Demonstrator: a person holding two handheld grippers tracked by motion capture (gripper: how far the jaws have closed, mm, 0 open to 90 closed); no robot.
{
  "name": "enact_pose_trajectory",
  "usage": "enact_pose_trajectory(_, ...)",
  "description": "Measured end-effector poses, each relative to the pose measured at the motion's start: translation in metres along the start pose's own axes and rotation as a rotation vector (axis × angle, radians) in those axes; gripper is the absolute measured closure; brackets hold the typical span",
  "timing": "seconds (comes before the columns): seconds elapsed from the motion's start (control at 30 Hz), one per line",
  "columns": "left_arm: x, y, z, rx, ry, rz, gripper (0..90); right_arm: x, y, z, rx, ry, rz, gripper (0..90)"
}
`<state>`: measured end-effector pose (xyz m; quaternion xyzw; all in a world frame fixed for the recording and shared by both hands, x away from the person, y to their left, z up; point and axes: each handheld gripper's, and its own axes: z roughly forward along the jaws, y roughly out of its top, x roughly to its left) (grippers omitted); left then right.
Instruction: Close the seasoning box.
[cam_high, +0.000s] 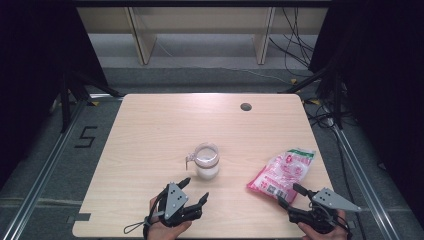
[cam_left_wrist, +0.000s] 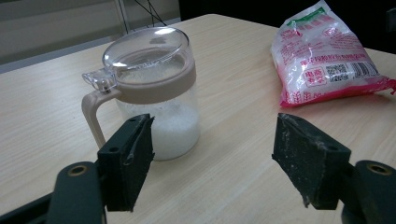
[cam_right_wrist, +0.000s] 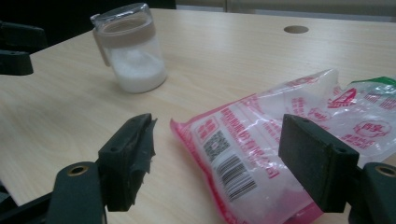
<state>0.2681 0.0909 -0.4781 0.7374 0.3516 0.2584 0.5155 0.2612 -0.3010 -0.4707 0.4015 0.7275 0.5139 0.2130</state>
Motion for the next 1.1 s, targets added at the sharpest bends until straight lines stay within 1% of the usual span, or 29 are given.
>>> enact_pose_trajectory(0.03,-0.001,-0.001,-0.001,-0.005,0.000,0.010,27.4,0.004,-0.001,-0.001,0.000,0.002,0.019,27.4)
enact_pose_trajectory(0.07,-0.002,-0.002,-0.004,0.001,-0.001,0.012,27.4,0.005,-0.002,-0.003,0.009,0.003,0.017,27.3)
enact_pose_trajectory(0.1,-0.003,-0.004,-0.005,-0.007,-0.005,0.015,27.3,0.006,-0.002,-0.004,0.008,0.009,0.011,27.3)
enact_pose_trajectory(0.13,-0.003,-0.005,-0.007,0.005,-0.001,0.015,27.1,0.007,-0.003,-0.005,0.008,0.012,0.013,27.3)
enact_pose_trajectory(0.17,-0.004,-0.006,-0.007,0.000,0.001,0.023,26.8,0.008,-0.004,-0.006,0.021,0.011,0.013,27.2)
enact_pose_trajectory(0.2,-0.003,-0.007,-0.009,0.009,-0.003,0.032,26.7,0.008,-0.006,-0.006,0.015,0.009,0.003,27.1)
enact_pose_trajectory(0.23,-0.005,-0.008,-0.009,0.007,0.000,0.006,26.6,0.009,-0.007,-0.007,0.016,0.024,0.005,27.0)
enact_pose_trajectory(0.27,-0.005,-0.009,-0.010,0.005,0.000,0.016,26.5,0.010,-0.008,-0.008,0.019,0.019,0.005,27.0)
enact_pose_trajectory(0.3,-0.006,-0.011,-0.010,0.005,0.001,-0.003,26.5,0.012,-0.009,-0.010,0.032,0.018,0.023,26.9)
enact_pose_trajectory(0.33,-0.004,-0.011,-0.010,0.011,-0.002,0.027,26.4,0.013,-0.010,-0.010,0.033,0.019,0.024,26.7)
enact_pose_trajectory(0.37,-0.004,-0.013,-0.009,0.007,-0.001,0.011,26.3,0.011,-0.011,-0.011,0.025,0.012,-0.011,26.6)
enact_pose_trajectory(0.4,-0.005,-0.014,-0.009,0.010,0.000,0.002,26.3,0.012,-0.012,-0.011,0.023,0.029,-0.007,26.6)
enact_pose_trajectory(0.47,-0.005,-0.014,-0.010,0.022,0.002,0.000,26.2,0.016,-0.013,-0.014,0.035,0.026,0.015,26.5)
enact_pose_trajectory(0.5,-0.005,-0.014,-0.010,0.017,0.001,0.001,26.1,0.016,-0.014,-0.015,0.041,0.024,-0.003,26.5)
enact_pose_trajectory(0.53,-0.005,-0.014,-0.010,0.016,0.000,0.005,26.1,0.021,-0.015,-0.017,0.068,0.033,0.054,26.5)
enact_pose_trajectory(0.57,-0.005,-0.014,-0.009,0.010,-0.005,-0.004,26.1,0.020,-0.015,-0.017,0.060,0.033,0.036,26.5)
enact_pose_trajectory(0.6,-0.005,-0.014,-0.010,0.010,-0.002,0.006,26.1,0.021,-0.016,-0.017,0.064,0.038,0.038,26.4)
enact_pose_trajectory(0.63,-0.004,-0.014,-0.010,0.011,-0.007,0.027,26.1,0.018,-0.016,-0.017,0.051,0.033,-0.009,26.4)
enact_pose_trajectory(0.7,-0.005,-0.013,-0.011,0.011,0.001,0.018,26.1,0.021,-0.017,-0.018,0.066,0.041,0.030,26.4)
enact_pose_trajectory(0.73,-0.006,-0.013,-0.012,0.009,0.004,-0.003,26.0,0.019,-0.018,-0.017,0.049,0.034,-0.007,26.4)
enact_pose_trajectory(0.8,-0.004,-0.013,-0.012,0.006,-0.002,0.015,25.9,0.020,-0.019,-0.019,0.056,0.029,0.016,26.4)
enact_pose_trajectory(0.83,-0.003,-0.013,-0.011,-0.001,-0.004,0.017,25.9,0.019,-0.019,-0.019,0.060,0.038,0.008,26.4)
enact_pose_trajectory(0.87,-0.004,-0.013,-0.011,0.000,-0.003,0.008,25.9,0.019,-0.019,-0.019,0.058,0.036,0.010,26.4)
enact_pose_trajectory(0.9,-0.004,-0.013,-0.011,-0.002,0.002,-0.005,25.8,0.017,-0.018,-0.019,0.045,0.021,-0.016,26.4)
enact_pose_trajectory(0.93,-0.003,-0.013,-0.012,0.000,-0.001,0.007,25.7,0.017,-0.018,-0.019,0.044,0.021,-0.016,26.4)
enact_pose_trajectory(0.97,-0.004,-0.013,-0.012,0.004,0.002,-0.006,25.7,0.018,-0.019,-0.020,0.057,0.029,0.008,26.4)
enact_pose_trajectory(1.0,-0.004,-0.013,-0.012,0.013,0.000,-0.006,25.6,0.018,-0.019,-0.019,0.057,0.033,0.009,26.4)
enact_pose_trajectory(1.03,-0.004,-0.014,-0.011,0.005,-0.001,-0.010,25.6,0.018,-0.019,-0.019,0.058,0.028,0.007,26.4)
enact_pose_trajectory(1.1,-0.004,-0.013,-0.011,0.018,-0.004,0.005,25.6,0.017,-0.019,-0.019,0.052,0.021,-0.010,26.4)
